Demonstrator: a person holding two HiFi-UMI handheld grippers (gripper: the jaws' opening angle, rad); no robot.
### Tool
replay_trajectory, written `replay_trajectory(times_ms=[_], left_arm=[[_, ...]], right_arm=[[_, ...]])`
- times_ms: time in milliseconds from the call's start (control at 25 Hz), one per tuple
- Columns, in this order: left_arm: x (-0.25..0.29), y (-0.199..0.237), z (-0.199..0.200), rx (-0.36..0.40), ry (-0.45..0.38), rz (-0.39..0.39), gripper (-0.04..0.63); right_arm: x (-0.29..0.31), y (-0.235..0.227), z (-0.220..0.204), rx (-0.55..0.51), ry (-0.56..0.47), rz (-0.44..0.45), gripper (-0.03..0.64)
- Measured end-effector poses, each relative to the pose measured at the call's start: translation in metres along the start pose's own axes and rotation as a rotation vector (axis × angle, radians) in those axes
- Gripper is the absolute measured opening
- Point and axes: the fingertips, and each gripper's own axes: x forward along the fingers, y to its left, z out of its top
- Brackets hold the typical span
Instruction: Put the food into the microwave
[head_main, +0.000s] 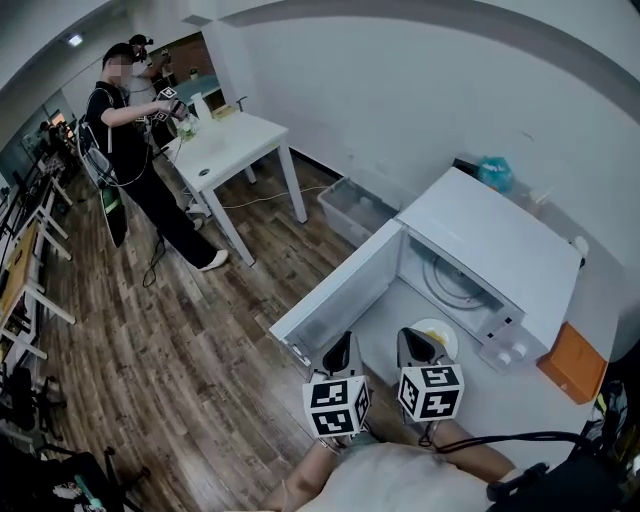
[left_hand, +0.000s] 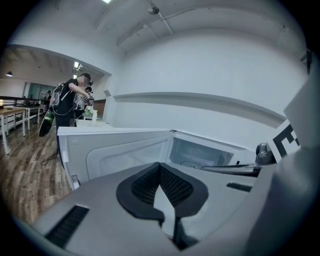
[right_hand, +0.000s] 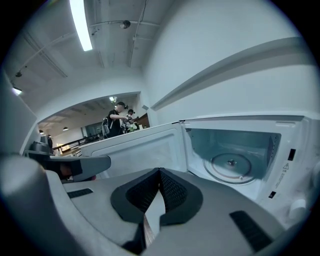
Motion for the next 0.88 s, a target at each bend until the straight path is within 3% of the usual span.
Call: replay_trajectory(times_ms=[480,880], left_arm=[[0.056,-0.012,0.009,0.058,0.04,-0.142,0.003],[0.083,-0.033,0.004,0.065,0.078,-0.197,0.003]], right_arm=[[0.027,-0.029,0.008,0.064,-0.016,-0.112,0.015],[0.027,-0.052,0.009,0.084,-0.013,-0.159,0.015]])
